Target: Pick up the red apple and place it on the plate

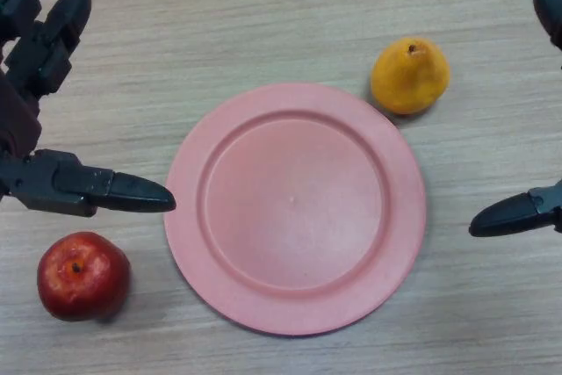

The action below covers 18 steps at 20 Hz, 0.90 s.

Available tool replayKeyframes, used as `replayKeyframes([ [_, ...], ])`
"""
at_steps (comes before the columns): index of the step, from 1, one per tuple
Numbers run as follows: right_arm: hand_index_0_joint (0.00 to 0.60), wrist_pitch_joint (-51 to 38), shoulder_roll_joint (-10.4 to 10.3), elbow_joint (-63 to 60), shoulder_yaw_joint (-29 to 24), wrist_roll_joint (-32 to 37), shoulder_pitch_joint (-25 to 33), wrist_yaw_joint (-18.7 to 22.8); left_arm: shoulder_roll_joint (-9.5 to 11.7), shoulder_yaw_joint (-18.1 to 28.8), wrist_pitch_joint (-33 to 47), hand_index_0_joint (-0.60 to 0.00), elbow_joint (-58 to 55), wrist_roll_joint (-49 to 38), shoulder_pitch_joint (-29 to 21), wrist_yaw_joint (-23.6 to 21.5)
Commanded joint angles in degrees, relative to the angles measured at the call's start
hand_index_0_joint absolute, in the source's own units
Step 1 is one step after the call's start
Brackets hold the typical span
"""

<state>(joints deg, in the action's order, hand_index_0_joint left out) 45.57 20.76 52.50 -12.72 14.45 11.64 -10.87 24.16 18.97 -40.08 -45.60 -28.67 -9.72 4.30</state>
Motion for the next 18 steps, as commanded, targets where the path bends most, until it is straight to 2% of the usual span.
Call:
replayKeyframes([
  [1, 0.0, -4.8, 2.0, 2.8, -2.9, 1.2, 1.6, 1.1, 2.5, 3.6, 6.3, 0.0, -2.1, 1.9, -0.6, 1.6],
  [2, 0.0, -4.7, 1.8, 2.7, -3.1, 1.4, 1.6, 1.1, 2.6, 3.0, 6.6, 0.0, -2.0, 3.3, -0.1, 2.5],
  [3, 0.0, -4.7, 2.0, 2.6, -3.2, 1.4, 1.7, 1.2, 2.1, 2.3, 7.2, 0.0, -1.4, 5.9, 0.4, 5.3],
  [5, 0.0, -4.2, 2.4, 2.2, -3.1, 1.4, 2.7, 1.6, 1.3, 3.1, 6.2, 0.0, -1.5, 6.7, 0.1, 7.1],
  [8, 0.0, -3.7, 2.5, 2.1, -2.6, 1.1, 3.8, 2.8, 0.9, 2.3, 7.9, 0.0, -1.2, 9.7, 1.1, 9.2],
  [9, 0.0, -5.2, 2.6, 1.2, -1.8, -0.7, 4.4, 3.7, -0.3, 3.0, 9.1, 0.0, -1.9, 10.4, 1.6, 9.3],
  [12, 0.0, -6.5, 2.2, 0.0, -0.4, -2.9, 4.8, 4.7, -1.6, 4.0, 12.2, 0.0, -4.9, 11.7, 4.2, 10.3],
  [14, 0.0, -6.4, 1.3, -1.5, 2.4, -5.2, 5.5, 5.4, -3.1, 7.2, 16.0, 0.0, -4.3, 12.7, 7.0, 12.2],
  [16, 0.0, -3.6, 0.9, -2.4, 6.9, -8.7, 8.6, 6.1, -3.9, 10.7, 21.6, 0.0, -1.2, 13.5, 10.0, 15.2],
  [17, 0.0, -3.9, -0.6, -3.4, 9.9, -11.4, 9.6, 5.4, -4.3, 13.3, 27.4, 0.0, 1.5, 16.1, 13.1, 19.7],
  [18, 0.0, -4.4, -1.5, -4.0, 10.8, -12.1, 10.1, 5.2, -4.8, 14.5, 30.0, 0.0, 2.5, 17.0, 14.9, 22.4],
])
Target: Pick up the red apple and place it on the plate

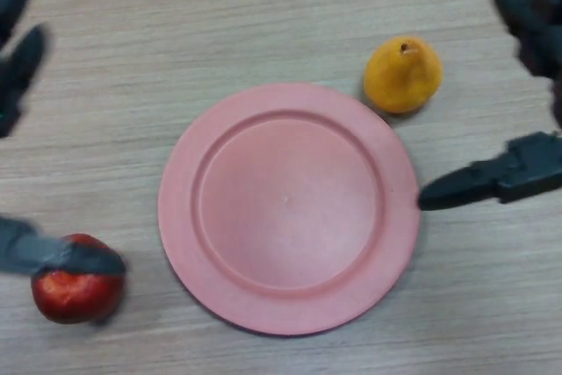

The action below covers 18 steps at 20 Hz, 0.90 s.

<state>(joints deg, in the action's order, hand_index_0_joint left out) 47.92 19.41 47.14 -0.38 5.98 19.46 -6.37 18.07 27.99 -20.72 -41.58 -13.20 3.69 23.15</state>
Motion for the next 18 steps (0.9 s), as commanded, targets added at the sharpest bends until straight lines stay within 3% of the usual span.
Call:
replayKeyframes([
  [1, 0.0, -6.7, -1.9, 0.2, 0.1, -5.2, 3.0, -0.1, 0.1, 9.6, 15.7, 0.0, 0.8, 1.3, 3.8, 9.0],
  [5, 0.0, -6.8, -4.9, -0.2, 2.6, -7.3, 3.4, -2.7, -2.4, 16.7, 28.3, 0.0, 8.8, 3.8, 7.0, 17.4],
  [8, 0.0, -7.6, -5.7, -0.4, 2.7, -7.9, 3.3, -3.6, -3.8, 17.5, 35.2, 0.0, 17.9, 7.2, 7.9, 17.2],
  [12, 0.0, -6.6, -6.0, 0.9, 0.9, -6.5, 2.9, -4.9, -2.7, 13.0, 40.3, 0.0, 31.5, 11.3, 6.5, 10.6],
  [15, 0.0, -5.8, -4.2, 2.6, -2.2, -3.5, 2.2, -4.0, -0.8, 6.0, 43.0, 0.0, 39.6, 9.0, 5.0, 5.5],
  [18, 0.0, -5.6, -2.8, 3.7, -3.9, -1.9, 0.9, -3.6, 0.1, 0.7, 39.1, 0.0, 40.6, 3.3, 3.7, 4.2],
])
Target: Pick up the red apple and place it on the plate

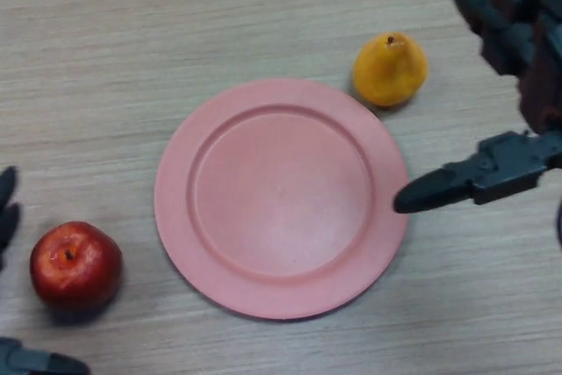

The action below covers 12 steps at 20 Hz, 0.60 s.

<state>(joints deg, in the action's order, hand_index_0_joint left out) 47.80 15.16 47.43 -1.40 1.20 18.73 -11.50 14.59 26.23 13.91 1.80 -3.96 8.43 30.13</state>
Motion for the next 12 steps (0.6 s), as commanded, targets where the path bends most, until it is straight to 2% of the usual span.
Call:
replayKeyframes([
  [1, 0.0, -5.4, 2.3, 3.7, -3.9, 3.5, 1.4, 1.7, 3.7, -0.1, 2.4, 0.0, -3.0, -7.4, -2.1, -3.8],
  [2, 0.0, -5.4, 2.6, 3.9, -4.4, 3.8, 1.1, 1.7, 3.7, -1.2, 1.9, 0.0, -3.0, -7.6, -2.5, -4.4],
  [3, 0.0, -4.9, 3.2, 3.9, -4.9, 4.1, 1.0, 1.9, 3.9, -2.6, 2.2, -0.05, -2.2, -7.1, -3.4, -5.9],
  [4, 0.0, -4.9, 3.2, 3.9, -5.0, 4.2, 1.0, 1.9, 3.9, -2.8, 2.2, -0.15, -2.1, -6.9, -3.5, -6.2],
  [5, 0.0, -4.7, 3.6, 3.9, -5.2, 4.2, 1.0, 2.0, 4.3, -3.8, 3.8, -0.3, -0.7, -3.4, -3.8, -7.6],
  [6, 0.0, -4.7, 3.8, 3.9, -5.3, 4.1, 1.0, 2.1, 4.8, -4.7, 4.6, -0.401, 0.4, -0.4, -4.0, -8.6],
  [7, 0.0, -4.5, 4.3, 4.2, -6.1, 4.2, 1.0, 2.4, 5.7, -5.6, 2.9, -0.544, 1.4, 3.5, -4.7, -11.3],
  [8, 0.0, -4.4, 4.7, 4.4, -6.5, 4.3, 1.0, 2.5, 6.1, -5.7, 2.2, -0.6, 1.9, 5.3, -5.3, -13.2],
  [9, 0.0, -3.7, 4.8, 4.7, -7.1, 4.7, 1.2, 3.0, 6.7, -5.3, 0.7, -0.6, 1.7, 5.5, -6.0, -14.8],
  [12, 0.0, -3.1, 5.5, 5.3, -7.4, 4.7, 1.5, 3.6, 6.8, -5.3, -5.8, -0.6, -3.8, 4.5, -6.2, -15.2],
])
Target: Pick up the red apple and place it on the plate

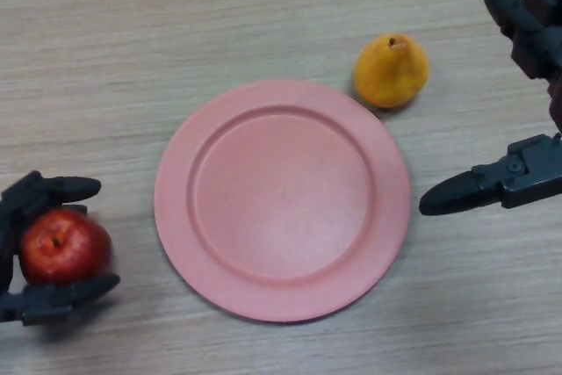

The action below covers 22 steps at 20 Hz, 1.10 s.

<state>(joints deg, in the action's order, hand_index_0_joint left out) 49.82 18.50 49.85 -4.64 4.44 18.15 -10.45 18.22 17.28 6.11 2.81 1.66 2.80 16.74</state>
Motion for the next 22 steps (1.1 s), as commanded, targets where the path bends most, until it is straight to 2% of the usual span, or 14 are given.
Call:
replayKeyframes([
  [1, 0.0, -5.3, 3.0, 3.7, -4.8, 1.0, 2.5, 2.2, 3.3, 3.8, -4.1, -0.6, -12.1, -2.2, -1.3, -1.1],
  [2, 0.0, -5.0, 3.3, 3.9, -4.9, 0.8, 2.8, 2.1, 3.5, 3.7, -5.4, -0.6, -14.1, -1.7, -1.7, -0.7],
  [4, 0.0, -5.1, 3.7, 4.3, -5.4, 0.4, 3.3, 2.0, 2.9, 2.8, -15.8, -0.6, -22.5, -6.5, -5.2, 1.1],
  [6, 0.0, -5.3, 4.1, 4.3, -6.0, 0.7, 3.3, 1.4, 2.8, -1.3, -21.5, -0.6, -25.8, -11.7, -9.8, 2.1],
  [7, 0.0, -4.2, 4.2, 4.8, -6.5, 1.6, 4.1, 1.7, 2.2, -6.0, -21.4, -0.6, -25.4, -11.5, -12.8, 1.8],
  [10, 0.0, -2.5, 4.9, 5.8, -7.1, 2.8, 4.4, 1.8, 0.1, -12.4, -17.9, -0.6, -22.3, -10.1, -17.0, 2.0],
  [11, 0.0, -2.3, 5.5, 6.1, -7.6, 2.8, 4.3, 1.6, 0.0, -15.9, -14.8, -0.6, -19.7, -4.7, -17.5, 4.4],
  [14, 0.0, 0.1, 6.1, 6.3, -9.7, 4.0, 4.7, 1.8, -1.4, -15.6, -14.2, -0.6, -19.0, -1.2, -18.2, 6.9],
  [15, 0.0, 0.1, 6.3, 6.2, -9.8, 4.2, 4.8, 1.9, -1.6, -15.5, -14.1, -0.45, -19.0, -1.4, -18.2, 6.9],
  [16, 0.0, 0.2, 6.4, 6.2, -10.0, 4.3, 4.9, 2.1, -1.7, -15.4, -13.8, -0.35, -19.0, -1.6, -18.2, 7.0],
  [17, 0.0, 0.4, 6.9, 6.3, -10.3, 4.6, 4.9, 2.6, -2.0, -15.4, -13.3, -0.2, -18.9, -2.0, -18.3, 6.9],
  [19, 0.0, -0.3, 8.9, 6.3, -11.2, 4.2, 4.8, 2.8, -2.5, -16.4, -10.3, 0.0, -17.8, -1.4, -19.3, 6.5],
  [21, 0.0, -2.1, 9.5, 5.9, -12.1, 3.3, 4.1, 1.9, -2.7, -16.7, 1.0, 0.0, -13.8, 3.5, -20.1, 4.3],
  [22, 0.0, -2.4, 9.7, 6.0, -12.3, 2.9, 3.8, 1.8, -2.7, -16.5, 3.6, 0.0, -13.0, 4.8, -20.2, 3.3],
])
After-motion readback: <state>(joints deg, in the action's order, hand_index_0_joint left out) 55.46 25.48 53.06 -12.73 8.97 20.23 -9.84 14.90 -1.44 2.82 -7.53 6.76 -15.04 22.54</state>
